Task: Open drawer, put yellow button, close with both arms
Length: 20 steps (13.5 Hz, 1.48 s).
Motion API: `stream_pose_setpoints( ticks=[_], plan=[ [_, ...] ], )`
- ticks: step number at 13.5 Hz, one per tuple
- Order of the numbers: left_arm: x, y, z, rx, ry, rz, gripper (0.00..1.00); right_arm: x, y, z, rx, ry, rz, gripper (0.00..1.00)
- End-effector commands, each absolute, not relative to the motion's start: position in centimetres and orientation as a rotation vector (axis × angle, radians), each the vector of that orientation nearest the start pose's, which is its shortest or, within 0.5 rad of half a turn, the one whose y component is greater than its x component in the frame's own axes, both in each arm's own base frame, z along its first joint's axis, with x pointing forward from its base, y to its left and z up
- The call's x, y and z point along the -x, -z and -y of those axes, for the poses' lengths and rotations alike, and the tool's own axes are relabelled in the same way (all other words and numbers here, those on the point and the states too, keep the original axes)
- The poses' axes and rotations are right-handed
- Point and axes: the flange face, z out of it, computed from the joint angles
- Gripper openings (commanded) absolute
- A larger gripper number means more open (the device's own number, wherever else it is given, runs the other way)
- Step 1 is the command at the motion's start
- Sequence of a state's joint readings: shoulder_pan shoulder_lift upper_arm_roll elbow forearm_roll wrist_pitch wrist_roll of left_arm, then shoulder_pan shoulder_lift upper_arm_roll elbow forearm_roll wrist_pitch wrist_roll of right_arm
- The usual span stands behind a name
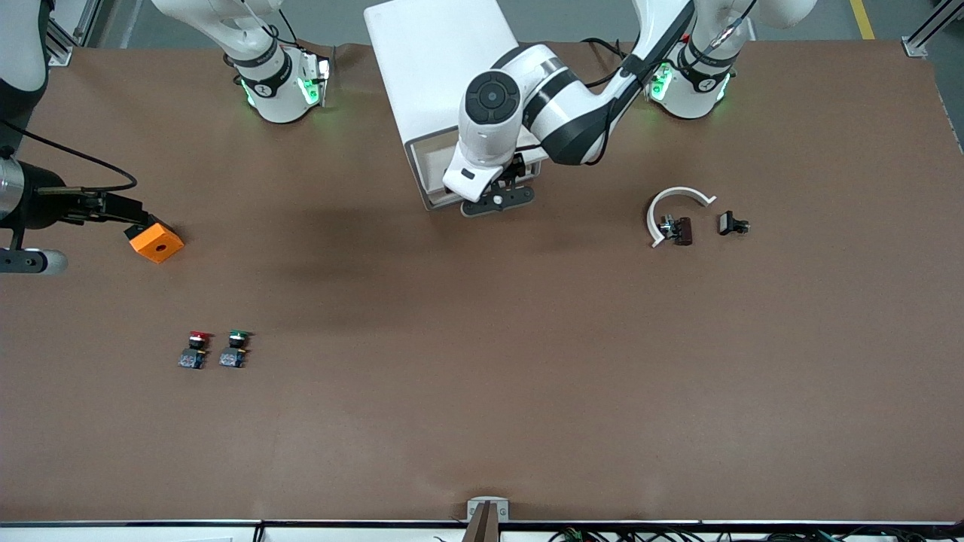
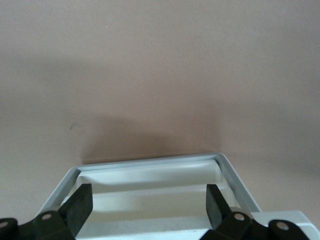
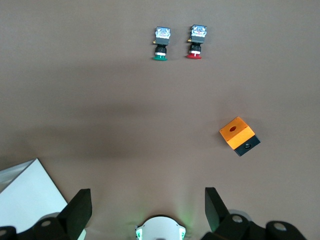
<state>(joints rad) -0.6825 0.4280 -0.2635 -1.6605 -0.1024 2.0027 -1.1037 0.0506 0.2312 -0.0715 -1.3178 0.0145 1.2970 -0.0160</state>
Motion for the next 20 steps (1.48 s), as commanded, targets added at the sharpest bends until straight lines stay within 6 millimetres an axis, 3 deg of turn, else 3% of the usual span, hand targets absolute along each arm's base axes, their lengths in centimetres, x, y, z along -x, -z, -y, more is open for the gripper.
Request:
stream_pose_setpoints(
  ticks=[1, 3, 10, 12, 13, 16, 19, 20],
  plan=[
    [-37.7, -36.7, 53.9, 3.15, -0.35, 0.302, 1.0, -59.1, -59.0, 1.7, 3.115, -0.386, 0.034, 1.0],
    [-36.7, -36.7, 54.5, 3.153, -0.362, 0.27, 1.0, -59.1, -59.0, 3.0, 3.107, -0.385, 0.023, 1.0],
    [-32.7, -35.9, 57.1, 3.154, -0.449, 0.164, 1.0, -58.5, -60.0, 4.8, 3.092, -0.398, 0.024, 1.0],
    [-32.1, -36.0, 57.4, 3.161, -0.513, 0.191, 1.0, -57.7, -61.1, 6.5, 3.069, -0.369, 0.116, 1.0],
    [-32.1, -35.8, 57.4, 3.156, -0.522, 0.193, 1.0, -57.0, -62.5, 6.5, 3.066, -0.33, 0.203, 1.0],
    [-32.1, -35.7, 57.4, 3.155, -0.527, 0.195, 1.0, -55.8, -65.3, 5.5, 3.097, -0.231, 0.247, 1.0],
    [-33.6, -35.6, 56.6, 3.157, -0.522, 0.233, 1.0, -54.9, -65.9, 6.4, 3.088, -0.224, 0.221, 1.0],
    [-35.2, -35.7, 55.7, 3.161, -0.512, 0.275, 1.0, -54.4, -65.8, 6.3, 3.086, -0.238, 0.218, 1.0]
  ],
)
